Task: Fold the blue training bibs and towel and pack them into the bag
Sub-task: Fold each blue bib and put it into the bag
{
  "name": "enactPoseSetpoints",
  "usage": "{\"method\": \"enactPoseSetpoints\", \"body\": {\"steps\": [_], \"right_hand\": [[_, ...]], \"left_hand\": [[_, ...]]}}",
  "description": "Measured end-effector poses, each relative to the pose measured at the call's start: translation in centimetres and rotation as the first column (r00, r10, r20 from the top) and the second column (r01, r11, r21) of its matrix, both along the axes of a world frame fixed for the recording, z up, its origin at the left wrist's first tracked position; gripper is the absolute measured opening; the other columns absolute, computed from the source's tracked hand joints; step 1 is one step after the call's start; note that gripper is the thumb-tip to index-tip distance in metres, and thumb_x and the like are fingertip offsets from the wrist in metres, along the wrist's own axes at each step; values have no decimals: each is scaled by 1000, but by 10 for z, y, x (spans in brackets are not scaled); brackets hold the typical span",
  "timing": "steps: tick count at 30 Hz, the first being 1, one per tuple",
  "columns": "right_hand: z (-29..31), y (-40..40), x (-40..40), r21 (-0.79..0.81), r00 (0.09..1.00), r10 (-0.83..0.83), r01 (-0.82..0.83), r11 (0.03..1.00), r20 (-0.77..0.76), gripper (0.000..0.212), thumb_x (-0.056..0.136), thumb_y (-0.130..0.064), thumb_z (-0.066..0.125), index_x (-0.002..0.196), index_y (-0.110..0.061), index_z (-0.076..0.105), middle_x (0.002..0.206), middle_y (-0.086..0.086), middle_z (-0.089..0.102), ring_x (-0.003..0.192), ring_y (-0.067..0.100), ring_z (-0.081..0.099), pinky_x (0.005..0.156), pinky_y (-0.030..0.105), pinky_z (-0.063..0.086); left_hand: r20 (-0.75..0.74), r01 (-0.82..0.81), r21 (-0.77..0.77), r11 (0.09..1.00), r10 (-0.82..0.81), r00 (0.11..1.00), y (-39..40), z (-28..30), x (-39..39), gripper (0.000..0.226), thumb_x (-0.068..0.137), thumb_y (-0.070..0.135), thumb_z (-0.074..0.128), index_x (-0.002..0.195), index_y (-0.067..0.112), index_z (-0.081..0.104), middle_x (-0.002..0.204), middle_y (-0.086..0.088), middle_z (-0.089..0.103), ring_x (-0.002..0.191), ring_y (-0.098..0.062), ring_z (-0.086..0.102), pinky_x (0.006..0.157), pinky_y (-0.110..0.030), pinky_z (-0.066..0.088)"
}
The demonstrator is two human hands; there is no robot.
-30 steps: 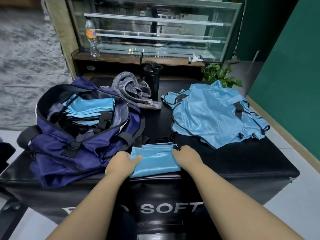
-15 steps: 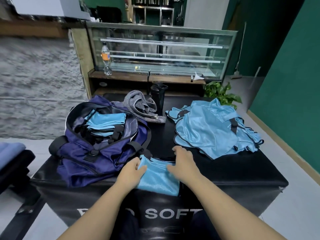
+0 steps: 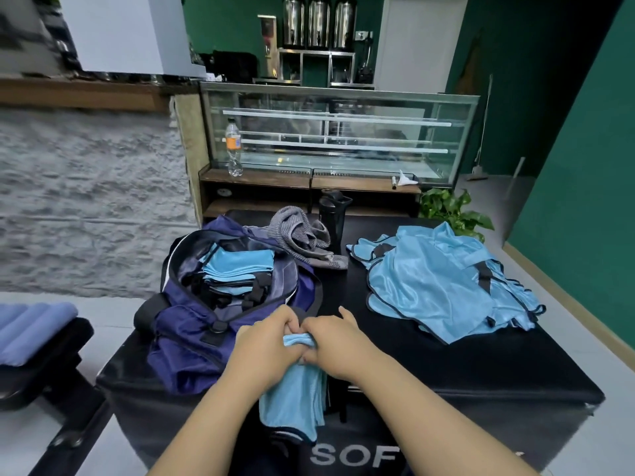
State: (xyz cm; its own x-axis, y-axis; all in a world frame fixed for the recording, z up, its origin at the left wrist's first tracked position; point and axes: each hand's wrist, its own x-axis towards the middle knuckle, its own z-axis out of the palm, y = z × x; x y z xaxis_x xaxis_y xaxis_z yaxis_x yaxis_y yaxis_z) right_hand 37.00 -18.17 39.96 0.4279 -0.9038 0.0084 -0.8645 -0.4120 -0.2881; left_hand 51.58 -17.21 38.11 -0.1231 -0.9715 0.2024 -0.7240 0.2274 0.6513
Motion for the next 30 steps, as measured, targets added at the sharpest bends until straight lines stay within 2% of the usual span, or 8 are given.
{"method": "enactPoseSetpoints", "body": {"steps": [3, 6, 12, 16, 18, 22, 28, 30], "right_hand": [[6, -11, 4, -25, 988, -26, 30, 999, 154, 20, 85, -36, 65, 94, -18, 61, 94, -1, 65, 92, 20, 57, 87, 34, 40], [11, -26, 7, 80, 917, -101, 75, 994, 385, 20, 84, -32, 68, 72, -26, 53, 75, -7, 56, 71, 12, 50, 67, 31, 39], [15, -60, 8, 283, 559, -316, 147, 948, 767, 14, 89, -21, 65, 76, -17, 62, 68, -8, 57, 61, 2, 49, 59, 15, 39], [-7, -86, 14, 474, 390, -501, 171, 864, 773, 27, 88, -24, 67, 88, 3, 64, 82, 7, 65, 76, 16, 59, 72, 31, 47], [-16, -97, 22, 523, 338, -556, 192, 830, 759, 31, 88, -24, 68, 73, 2, 60, 74, 8, 62, 69, 15, 56, 65, 27, 44], [-27, -127, 46, 508, 330, -590, 305, 806, 737, 44, 89, -20, 64, 64, -19, 28, 61, -2, 26, 52, 9, 23, 44, 19, 19], [-32, -186, 89, 510, 348, -619, 359, 782, 704, 7, 89, -8, 49, 90, -5, 44, 68, -1, 40, 57, 9, 35, 50, 26, 26], [-34, -202, 102, 494, 386, -618, 377, 783, 685, 18, 90, -11, 50, 100, 4, 50, 80, 5, 50, 71, 16, 46, 60, 27, 31]], "left_hand": [[-231, 15, 21, 1000, -9, 973, -9, 5, 18, 30, 70, 18, 78, 77, 26, 50, 69, 5, 61, 61, -5, 51, 63, -23, 41], [-298, 28, 23, 999, -20, 954, -23, 4, 40, 31, 63, 31, 78, 85, 25, 57, 76, 6, 65, 66, -3, 57, 68, -24, 47], [-4, 185, 212, 960, -188, 982, -54, -4, 90, 44, 72, 48, 60, 110, 27, 59, 103, 14, 65, 95, -4, 61, 91, -32, 48], [-57, 183, 291, 939, -174, 983, -85, 10, 115, 11, 84, 16, 70, 88, 24, 63, 75, 15, 64, 68, -2, 55, 73, -26, 47], [-141, 97, 335, 937, -52, 989, -105, 20, 125, 8, 83, 13, 71, 88, 16, 65, 68, 7, 61, 62, -9, 53, 62, -26, 46], [-168, -154, 314, 937, 215, 962, -152, 28, 138, 16, 82, 11, 72, 89, 9, 59, 64, 0, 55, 56, -14, 51, 51, -26, 42], [-74, -450, 113, 886, 459, 885, -222, 22, 143, 28, 83, 14, 68, 97, 8, 44, 92, -15, 61, 91, -34, 59, 76, -37, 40], [-40, -493, 53, 868, 496, 868, -236, 19, 139, 22, 86, 9, 61, 97, 7, 42, 98, -21, 61, 93, -38, 57, 76, -39, 40]]}}
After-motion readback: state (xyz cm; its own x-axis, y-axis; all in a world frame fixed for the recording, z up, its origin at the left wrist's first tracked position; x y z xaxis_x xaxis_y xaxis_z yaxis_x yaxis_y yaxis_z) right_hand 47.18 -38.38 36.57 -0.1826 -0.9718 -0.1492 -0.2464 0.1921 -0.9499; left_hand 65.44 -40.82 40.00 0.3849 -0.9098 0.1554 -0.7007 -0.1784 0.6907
